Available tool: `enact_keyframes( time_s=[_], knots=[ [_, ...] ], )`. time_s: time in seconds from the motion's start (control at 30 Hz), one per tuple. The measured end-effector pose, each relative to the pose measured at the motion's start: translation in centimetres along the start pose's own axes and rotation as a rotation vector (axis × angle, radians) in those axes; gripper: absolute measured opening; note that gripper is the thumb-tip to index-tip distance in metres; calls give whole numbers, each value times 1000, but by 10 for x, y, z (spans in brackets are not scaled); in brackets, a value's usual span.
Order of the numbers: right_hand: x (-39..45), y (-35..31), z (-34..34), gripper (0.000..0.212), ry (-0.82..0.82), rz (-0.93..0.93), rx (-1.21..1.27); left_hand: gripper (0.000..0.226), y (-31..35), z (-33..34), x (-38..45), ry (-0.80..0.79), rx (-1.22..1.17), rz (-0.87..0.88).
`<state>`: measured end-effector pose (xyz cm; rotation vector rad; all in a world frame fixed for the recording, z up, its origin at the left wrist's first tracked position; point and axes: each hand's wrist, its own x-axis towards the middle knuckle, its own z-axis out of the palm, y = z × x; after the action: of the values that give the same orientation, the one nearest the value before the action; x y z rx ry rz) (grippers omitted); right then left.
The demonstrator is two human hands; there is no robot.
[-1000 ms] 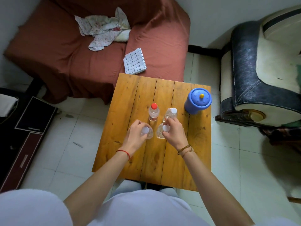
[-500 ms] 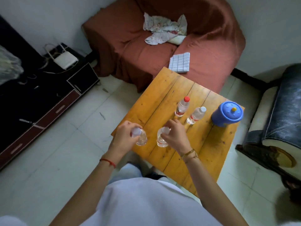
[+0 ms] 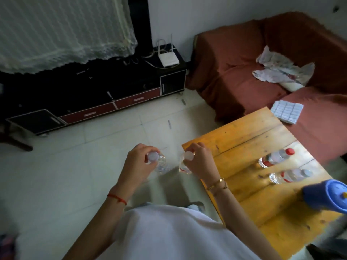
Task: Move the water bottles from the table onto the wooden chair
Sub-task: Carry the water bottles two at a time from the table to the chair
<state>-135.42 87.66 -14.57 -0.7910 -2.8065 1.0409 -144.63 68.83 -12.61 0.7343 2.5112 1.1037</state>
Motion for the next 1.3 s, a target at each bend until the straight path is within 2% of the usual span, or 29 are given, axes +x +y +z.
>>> enact_keyframes(
  time_s=[0.4,0.67,0.97,1.3],
  knots=[
    [24,-196,160,25,-180,-171,43,27,-156,-183,-67,233,2,-164],
    [57,-321,248,24,-362,-396,2,29,-245,-271,-95,419,-22,-358],
    [124,-454,359,26,-541,-603,-73,30,-335,-362,-87,655,-38,-553],
    [220,-641,473,22,-693,-818,-130,25,-448,-505,-38,900,-65,-694]
  ],
)
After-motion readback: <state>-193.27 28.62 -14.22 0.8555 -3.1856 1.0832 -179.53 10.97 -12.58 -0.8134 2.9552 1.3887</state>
